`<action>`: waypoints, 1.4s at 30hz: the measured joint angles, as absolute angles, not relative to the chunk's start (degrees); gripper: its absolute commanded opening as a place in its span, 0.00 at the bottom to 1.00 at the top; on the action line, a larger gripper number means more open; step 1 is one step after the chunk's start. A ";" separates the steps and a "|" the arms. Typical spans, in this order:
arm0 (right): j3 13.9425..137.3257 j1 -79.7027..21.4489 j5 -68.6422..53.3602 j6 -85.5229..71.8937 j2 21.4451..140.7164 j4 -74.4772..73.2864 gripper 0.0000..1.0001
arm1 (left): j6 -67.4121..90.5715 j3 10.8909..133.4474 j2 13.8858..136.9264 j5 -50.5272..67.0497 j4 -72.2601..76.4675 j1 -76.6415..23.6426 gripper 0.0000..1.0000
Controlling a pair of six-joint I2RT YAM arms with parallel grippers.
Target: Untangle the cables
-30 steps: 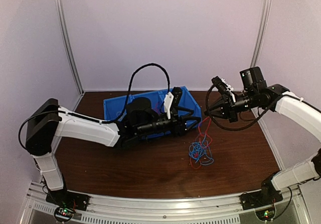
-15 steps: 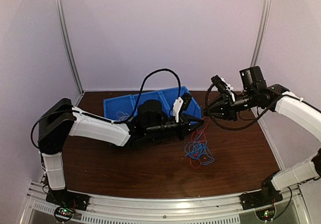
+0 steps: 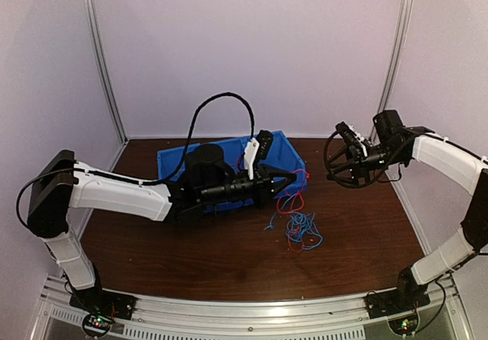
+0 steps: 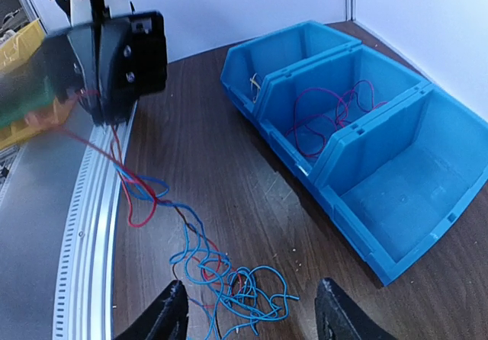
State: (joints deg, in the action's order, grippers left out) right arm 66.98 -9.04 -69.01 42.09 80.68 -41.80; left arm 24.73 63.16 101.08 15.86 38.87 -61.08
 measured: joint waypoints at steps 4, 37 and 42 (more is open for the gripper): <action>63.57 -11.44 -66.17 47.35 83.46 -42.92 0.65 | 24.53 61.95 99.29 14.87 38.70 -61.08 0.00; 60.90 -26.57 -62.19 41.78 103.44 -31.51 0.00 | 24.14 55.16 95.35 8.88 38.57 -61.08 0.00; 60.90 -23.92 -60.82 42.50 103.44 -33.01 0.00 | 21.17 55.07 90.28 6.81 34.00 -61.08 0.00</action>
